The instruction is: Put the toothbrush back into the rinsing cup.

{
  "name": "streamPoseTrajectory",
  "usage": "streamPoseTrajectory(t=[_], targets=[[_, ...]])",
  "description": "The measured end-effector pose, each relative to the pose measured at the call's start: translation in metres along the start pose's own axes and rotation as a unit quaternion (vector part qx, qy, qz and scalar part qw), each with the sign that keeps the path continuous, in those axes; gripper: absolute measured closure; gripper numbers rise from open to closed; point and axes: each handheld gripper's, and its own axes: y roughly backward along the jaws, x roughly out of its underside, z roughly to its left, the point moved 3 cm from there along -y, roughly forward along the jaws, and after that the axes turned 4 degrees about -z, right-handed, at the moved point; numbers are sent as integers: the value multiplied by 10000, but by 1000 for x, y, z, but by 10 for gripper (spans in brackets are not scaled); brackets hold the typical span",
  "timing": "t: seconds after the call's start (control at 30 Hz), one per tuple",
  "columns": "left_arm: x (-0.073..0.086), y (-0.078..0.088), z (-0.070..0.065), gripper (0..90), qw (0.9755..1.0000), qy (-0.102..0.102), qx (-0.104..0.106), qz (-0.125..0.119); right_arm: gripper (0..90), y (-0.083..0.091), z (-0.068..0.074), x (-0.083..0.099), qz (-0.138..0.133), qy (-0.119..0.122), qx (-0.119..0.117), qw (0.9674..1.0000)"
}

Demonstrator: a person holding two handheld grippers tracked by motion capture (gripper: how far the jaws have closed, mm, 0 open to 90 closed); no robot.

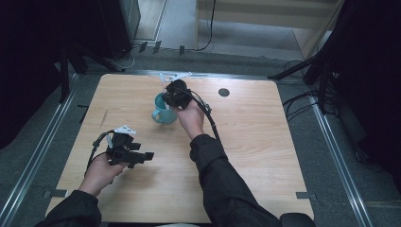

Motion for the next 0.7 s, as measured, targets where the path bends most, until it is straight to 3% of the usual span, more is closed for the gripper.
streamPoseTrajectory(t=[0.3, 0.7], targets=[[0, -1, 0, 250, 10000, 32, 16, -11, 822, 4, 1, 1, 32, -7, -69, 10000], [0, -2, 0, 248, 10000, 47, 8, 2, 767, 24, 6, 6, 249, 73, -409, 9988]])
